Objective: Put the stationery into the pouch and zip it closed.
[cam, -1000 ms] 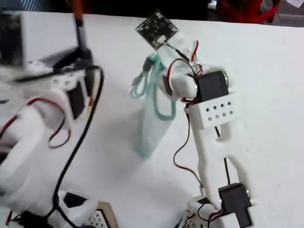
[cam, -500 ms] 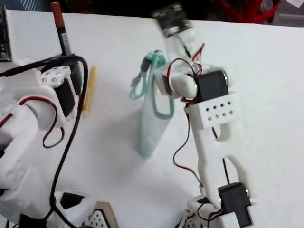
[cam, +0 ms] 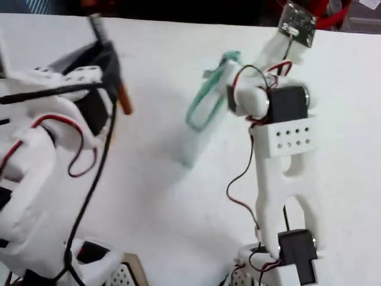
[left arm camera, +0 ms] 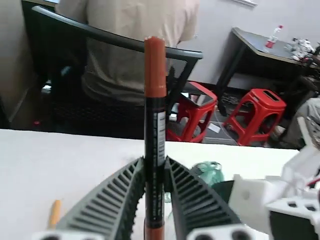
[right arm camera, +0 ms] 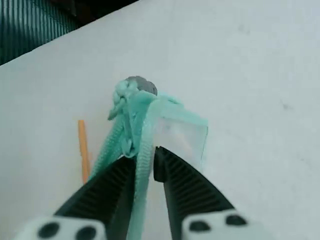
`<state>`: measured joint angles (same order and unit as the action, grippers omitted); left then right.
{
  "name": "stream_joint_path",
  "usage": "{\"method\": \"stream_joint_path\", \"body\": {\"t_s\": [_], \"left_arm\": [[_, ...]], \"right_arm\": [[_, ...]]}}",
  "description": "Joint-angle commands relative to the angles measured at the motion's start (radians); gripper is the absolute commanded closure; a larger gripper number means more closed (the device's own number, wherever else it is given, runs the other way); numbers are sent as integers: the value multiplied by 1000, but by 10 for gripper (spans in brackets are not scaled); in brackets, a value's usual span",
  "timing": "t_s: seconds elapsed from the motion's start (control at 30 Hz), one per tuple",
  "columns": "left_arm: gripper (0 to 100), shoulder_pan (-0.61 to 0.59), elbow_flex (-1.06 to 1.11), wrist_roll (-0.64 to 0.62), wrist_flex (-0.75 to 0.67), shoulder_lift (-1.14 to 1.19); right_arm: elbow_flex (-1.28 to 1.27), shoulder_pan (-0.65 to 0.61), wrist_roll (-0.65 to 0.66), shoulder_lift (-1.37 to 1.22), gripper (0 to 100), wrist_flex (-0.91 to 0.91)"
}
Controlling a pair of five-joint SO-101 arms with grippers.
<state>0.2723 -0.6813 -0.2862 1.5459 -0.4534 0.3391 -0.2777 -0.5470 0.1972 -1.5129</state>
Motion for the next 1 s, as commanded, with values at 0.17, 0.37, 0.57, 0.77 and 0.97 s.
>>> {"method": "stream_joint_path", "body": {"t_s": [0.17, 0.37, 0.57, 0.77, 0.97], "left_arm": [[949, 130, 198, -12, -172, 48], [950, 255, 250, -11, -203, 47], [951, 277, 249, -11, -176, 47], [951, 340, 324, -11, -232, 47], [951, 255, 477, -9, -443, 47]], "right_arm": [[38, -12, -28, 25, 981, -1], [-46, 25, -242, 21, 981, 4], [-124, 27, -247, 21, 981, 61], [-176, 25, -250, 21, 981, 122], [-235, 27, -249, 21, 981, 177]]}}
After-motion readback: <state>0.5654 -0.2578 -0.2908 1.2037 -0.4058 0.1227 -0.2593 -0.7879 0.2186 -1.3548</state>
